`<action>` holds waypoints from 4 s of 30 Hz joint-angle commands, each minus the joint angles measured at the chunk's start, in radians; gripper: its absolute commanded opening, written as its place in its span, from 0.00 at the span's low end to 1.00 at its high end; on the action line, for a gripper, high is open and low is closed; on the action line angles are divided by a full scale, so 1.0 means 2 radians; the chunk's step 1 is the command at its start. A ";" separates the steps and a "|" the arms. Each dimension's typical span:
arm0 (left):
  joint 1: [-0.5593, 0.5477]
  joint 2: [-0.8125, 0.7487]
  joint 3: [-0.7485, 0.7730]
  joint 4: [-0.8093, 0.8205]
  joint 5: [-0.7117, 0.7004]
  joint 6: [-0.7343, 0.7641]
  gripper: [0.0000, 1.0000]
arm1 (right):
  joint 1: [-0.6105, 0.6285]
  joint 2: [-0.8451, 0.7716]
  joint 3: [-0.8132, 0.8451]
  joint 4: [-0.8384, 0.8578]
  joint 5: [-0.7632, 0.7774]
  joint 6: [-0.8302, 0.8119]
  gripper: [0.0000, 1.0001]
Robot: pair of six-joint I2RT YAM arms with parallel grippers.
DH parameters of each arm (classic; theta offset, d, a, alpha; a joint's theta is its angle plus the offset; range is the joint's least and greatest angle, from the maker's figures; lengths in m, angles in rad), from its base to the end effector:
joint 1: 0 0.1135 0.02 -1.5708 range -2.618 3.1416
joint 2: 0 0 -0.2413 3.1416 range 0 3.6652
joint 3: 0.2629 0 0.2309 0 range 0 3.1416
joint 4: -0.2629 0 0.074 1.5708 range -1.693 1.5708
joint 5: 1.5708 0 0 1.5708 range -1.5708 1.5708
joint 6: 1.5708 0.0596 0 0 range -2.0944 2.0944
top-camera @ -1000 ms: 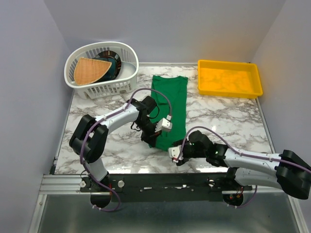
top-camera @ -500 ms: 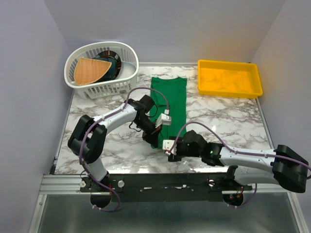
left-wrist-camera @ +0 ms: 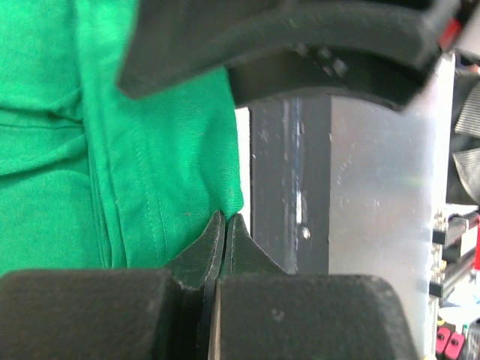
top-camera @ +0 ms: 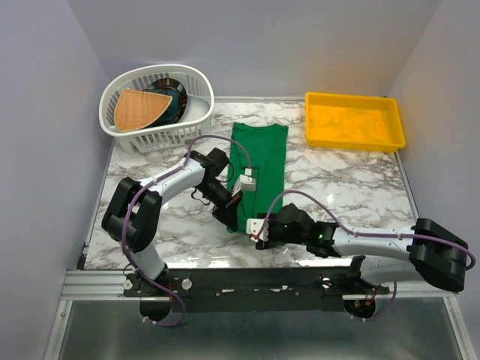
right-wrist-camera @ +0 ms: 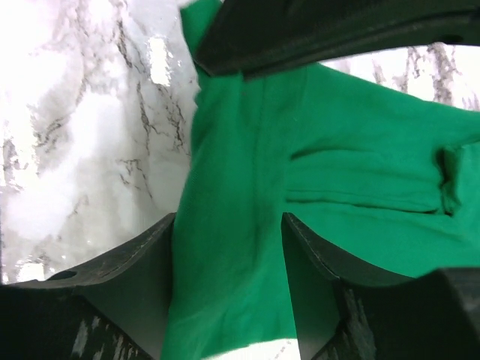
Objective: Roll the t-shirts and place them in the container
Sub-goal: Roll the T-shirt to the center of the board.
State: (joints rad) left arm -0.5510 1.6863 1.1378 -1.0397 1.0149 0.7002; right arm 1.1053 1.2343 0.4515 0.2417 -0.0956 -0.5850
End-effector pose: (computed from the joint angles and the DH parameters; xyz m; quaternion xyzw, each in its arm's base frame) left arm 0.2014 -0.1832 0.1827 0.5083 0.7109 -0.4852 0.0286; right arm 0.1094 0.2304 0.1579 -0.6660 0.5593 0.1667 0.4646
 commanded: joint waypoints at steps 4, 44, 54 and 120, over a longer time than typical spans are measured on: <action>0.014 0.027 0.023 -0.101 0.033 0.099 0.00 | 0.003 -0.007 -0.018 -0.003 0.044 -0.073 0.59; 0.055 0.198 0.109 -0.238 -0.013 0.216 0.00 | -0.182 0.067 0.123 -0.494 -0.269 -0.183 0.01; 0.065 0.210 0.116 -0.237 -0.026 0.200 0.00 | -0.271 0.182 0.214 -0.616 -0.320 -0.322 0.01; 0.015 -0.230 -0.156 0.342 -0.314 -0.140 0.68 | -0.326 0.101 0.295 -0.369 -0.292 -0.164 0.50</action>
State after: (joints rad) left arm -0.3874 1.3483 0.8989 -0.4786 0.5343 0.3546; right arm 0.4706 1.7443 1.2045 -0.7994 -0.7357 -1.0077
